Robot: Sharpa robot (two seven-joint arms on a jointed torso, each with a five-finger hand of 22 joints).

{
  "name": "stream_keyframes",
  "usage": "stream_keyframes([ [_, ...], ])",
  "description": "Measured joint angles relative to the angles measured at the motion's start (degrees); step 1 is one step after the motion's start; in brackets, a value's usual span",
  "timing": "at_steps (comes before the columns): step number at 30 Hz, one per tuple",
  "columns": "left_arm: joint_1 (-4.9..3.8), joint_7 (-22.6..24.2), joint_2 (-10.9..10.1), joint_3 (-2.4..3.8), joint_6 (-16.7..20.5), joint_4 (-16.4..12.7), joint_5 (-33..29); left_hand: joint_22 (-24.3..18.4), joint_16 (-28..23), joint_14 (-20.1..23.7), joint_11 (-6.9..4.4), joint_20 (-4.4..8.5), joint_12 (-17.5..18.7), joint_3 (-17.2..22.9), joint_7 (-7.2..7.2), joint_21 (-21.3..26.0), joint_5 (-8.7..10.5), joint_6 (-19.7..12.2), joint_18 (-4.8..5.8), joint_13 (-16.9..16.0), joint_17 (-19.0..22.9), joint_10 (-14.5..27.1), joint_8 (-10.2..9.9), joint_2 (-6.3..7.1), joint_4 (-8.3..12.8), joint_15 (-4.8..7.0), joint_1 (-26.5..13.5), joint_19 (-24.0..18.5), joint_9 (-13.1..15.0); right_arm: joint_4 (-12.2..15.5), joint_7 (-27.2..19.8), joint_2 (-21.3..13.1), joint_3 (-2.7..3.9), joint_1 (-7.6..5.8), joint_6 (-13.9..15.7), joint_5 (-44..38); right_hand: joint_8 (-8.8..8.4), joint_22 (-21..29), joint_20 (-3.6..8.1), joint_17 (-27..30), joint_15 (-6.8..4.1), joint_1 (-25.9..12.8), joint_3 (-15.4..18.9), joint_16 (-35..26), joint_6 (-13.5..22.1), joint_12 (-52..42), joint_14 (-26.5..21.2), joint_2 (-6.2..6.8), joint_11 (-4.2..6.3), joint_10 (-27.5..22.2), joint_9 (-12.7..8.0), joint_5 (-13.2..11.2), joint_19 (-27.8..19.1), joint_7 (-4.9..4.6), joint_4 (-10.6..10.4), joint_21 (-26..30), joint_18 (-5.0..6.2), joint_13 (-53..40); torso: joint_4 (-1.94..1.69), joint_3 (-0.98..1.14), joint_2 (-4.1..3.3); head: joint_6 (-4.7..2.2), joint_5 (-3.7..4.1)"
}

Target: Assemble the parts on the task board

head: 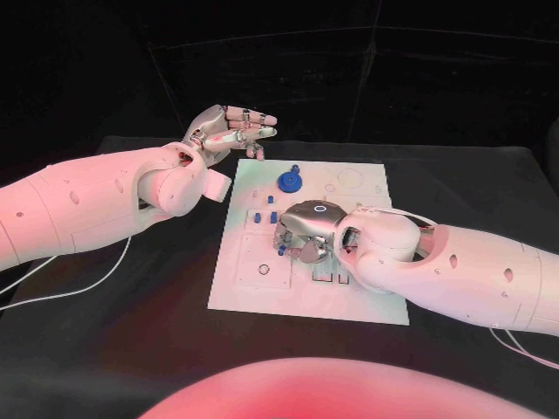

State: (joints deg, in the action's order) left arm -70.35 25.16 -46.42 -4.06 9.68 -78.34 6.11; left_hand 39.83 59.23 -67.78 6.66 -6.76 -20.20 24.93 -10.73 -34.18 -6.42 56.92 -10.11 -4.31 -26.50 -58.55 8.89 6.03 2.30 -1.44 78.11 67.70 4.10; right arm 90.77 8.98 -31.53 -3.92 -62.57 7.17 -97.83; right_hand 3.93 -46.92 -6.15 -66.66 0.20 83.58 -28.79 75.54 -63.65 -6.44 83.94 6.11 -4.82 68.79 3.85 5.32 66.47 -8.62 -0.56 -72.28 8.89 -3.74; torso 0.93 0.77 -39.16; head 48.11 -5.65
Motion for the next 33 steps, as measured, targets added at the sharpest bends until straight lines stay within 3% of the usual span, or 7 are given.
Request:
stream_keyframes([
  [6,0.0,-0.05,0.01,0.0,-0.05,0.02,0.0,0.0,0.0,0.0,0.0,0.0,0.0,0.0,0.0,0.0,0.0,0.0,0.0,0.0,0.0,0.0,0.0,0.0,0.0,0.0,0.0,0.0,0.0,-0.35,0.1,0.43,0.01,0.0,-0.33,-0.55,-0.02,0.38,0.0,0.31,0.0,-0.8,-0.02,0.0,0.37,0.46,0.0,0.43,-0.02,-0.02,-0.01,0.0,0.0,-0.36,0.02,0.0,0.0,0.0,0.04,0.0,-0.02,0.04,0.0],
  [9,0.0,-0.09,0.01,0.0,-0.08,0.02,0.0,0.0,0.0,0.0,0.0,0.0,0.0,0.0,0.0,0.0,0.0,0.0,0.0,0.0,0.0,0.0,0.0,0.0,0.0,0.0,0.0,0.0,0.0,-0.45,0.11,0.5,-0.57,-0.02,-0.44,-0.77,-0.33,1.94,-0.28,1.19,0.0,-2.55,-0.02,-0.35,2.29,1.37,0.0,1.26,-0.61,-1.69,-0.18,0.01,-0.95,-0.87,0.02,0.39,0.0,0.07,0.04,0.0,-0.02,0.07,0.03],
  [13,0.0,-0.15,0.01,0.0,-0.12,0.02,0.0,0.0,0.0,0.0,0.0,0.0,0.0,0.0,0.0,0.0,0.0,0.0,0.0,-0.01,-0.01,0.0,0.0,0.0,0.0,0.0,0.0,0.0,0.0,-0.45,0.11,0.43,-0.85,-0.13,-0.26,-0.96,-0.33,5.03,-0.83,3.42,0.63,-4.36,0.72,-1.9,4.07,2.24,0.0,2.69,-1.44,-4.52,-0.18,0.0,-2.92,-1.5,-0.36,2.06,0.0,0.0,0.05,-0.02,-0.02,0.12,0.08],
  [25,0.0,-0.45,-0.01,0.0,-0.2,0.15,-0.01,-0.04,0.0,0.0,-0.21,0.0,-0.22,0.0,0.0,0.0,0.0,0.0,0.0,0.04,0.07,0.21,0.0,0.0,0.0,0.0,0.0,0.0,-0.05,-0.3,-0.24,0.15,-1.3,-0.01,1.35,-0.68,-0.33,6.12,-1.11,4.37,1.03,-4.87,1.25,-2.22,5.04,2.72,0.0,2.76,-1.83,-6.19,-0.18,-0.3,-3.2,-1.73,-0.12,2.62,0.0,0.26,0.12,0.01,0.02,0.08,0.29],
  [33,0.0,-0.6,0.1,0.0,-0.24,0.28,-0.01,-0.04,0.0,0.0,-0.21,0.0,-0.22,0.0,0.0,0.0,0.0,0.0,0.0,0.04,0.07,0.21,0.0,0.0,0.0,0.0,0.0,0.0,-0.04,0.48,-0.44,-1.23,-1.38,0.06,4.19,-0.14,-0.33,9.21,-1.52,7.28,1.03,-5.43,3.33,-4.51,8.65,2.46,0.0,2.81,-2.05,-9.83,-0.17,-0.3,-5.05,-1.62,0.8,4.67,0.0,0.09,0.12,0.02,0.06,-0.38,0.62],
])
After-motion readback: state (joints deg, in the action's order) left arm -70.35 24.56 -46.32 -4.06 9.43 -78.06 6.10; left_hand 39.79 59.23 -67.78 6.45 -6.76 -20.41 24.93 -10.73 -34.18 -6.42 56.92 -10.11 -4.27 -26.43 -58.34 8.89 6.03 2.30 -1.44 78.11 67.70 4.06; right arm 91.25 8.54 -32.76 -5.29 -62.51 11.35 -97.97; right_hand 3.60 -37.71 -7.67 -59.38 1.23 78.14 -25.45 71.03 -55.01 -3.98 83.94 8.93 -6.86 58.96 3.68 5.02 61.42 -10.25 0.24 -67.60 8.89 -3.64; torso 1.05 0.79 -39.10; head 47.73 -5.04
